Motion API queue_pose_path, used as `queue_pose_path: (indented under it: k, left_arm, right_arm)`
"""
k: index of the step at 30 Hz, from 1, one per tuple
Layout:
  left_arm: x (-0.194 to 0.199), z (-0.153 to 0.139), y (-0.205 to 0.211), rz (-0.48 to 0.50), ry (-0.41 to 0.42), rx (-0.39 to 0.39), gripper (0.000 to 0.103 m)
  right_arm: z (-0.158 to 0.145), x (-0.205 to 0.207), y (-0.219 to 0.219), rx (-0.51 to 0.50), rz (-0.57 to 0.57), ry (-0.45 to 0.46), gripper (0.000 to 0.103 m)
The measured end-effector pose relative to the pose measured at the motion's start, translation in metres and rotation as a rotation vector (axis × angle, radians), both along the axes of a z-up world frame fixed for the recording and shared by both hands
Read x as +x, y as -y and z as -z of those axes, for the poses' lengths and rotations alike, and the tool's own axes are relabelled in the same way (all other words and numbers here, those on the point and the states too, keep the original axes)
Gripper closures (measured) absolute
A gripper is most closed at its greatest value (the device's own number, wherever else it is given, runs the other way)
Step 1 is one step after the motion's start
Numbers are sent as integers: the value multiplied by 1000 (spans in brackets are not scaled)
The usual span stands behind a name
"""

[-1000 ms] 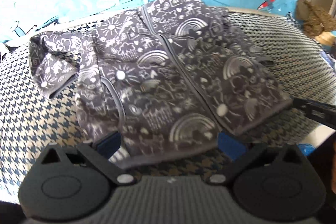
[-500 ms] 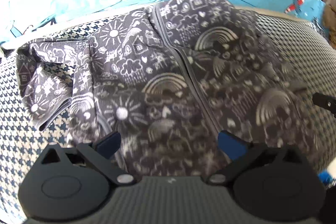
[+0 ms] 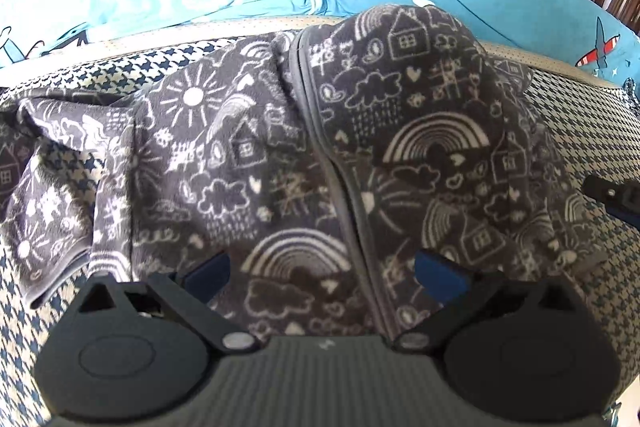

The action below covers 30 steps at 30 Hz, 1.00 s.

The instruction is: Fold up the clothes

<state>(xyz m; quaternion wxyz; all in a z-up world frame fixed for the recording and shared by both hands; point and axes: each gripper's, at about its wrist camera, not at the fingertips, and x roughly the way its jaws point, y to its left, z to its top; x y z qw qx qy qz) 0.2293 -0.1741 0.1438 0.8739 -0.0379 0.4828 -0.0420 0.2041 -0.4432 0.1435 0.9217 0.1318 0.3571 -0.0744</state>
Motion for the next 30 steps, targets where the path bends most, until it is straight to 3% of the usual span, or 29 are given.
queue_pose_path:
  k: [4,9,13,15,20,22,27,28,30]
  left_arm:
    - [1,3,-3,-8,-5,-13,0]
    - [2,8,-8,-33,-18,-15,0]
    - [4,11,-13,-57,-38,-43,0]
    - [4,11,-14,-59,-35,-44,0]
    - [5,14,-17,-69,-42,-44,0]
    - [5,15,-17,-74,-45,-43,0]
    - [5,17,-16,-71,-42,-30,0]
    - [6,18,-16,-71,-43,-26,0]
    - [6,19,-16,-72,-45,-22,0]
  right_arm:
    - [13,20,17,-38,127,-73,54]
    - [26,30,37,67,188,-114,42]
    - [36,37,37,147,188,-140,36]
    - [40,41,35,183,188,-139,25]
    - [43,49,16,125,148,-133,23]
    - [44,51,7,87,114,-130,27]
    - [46,59,-8,88,28,-106,62]
    - [47,62,-11,66,23,-106,65]
    - [48,64,-15,18,15,-105,81]
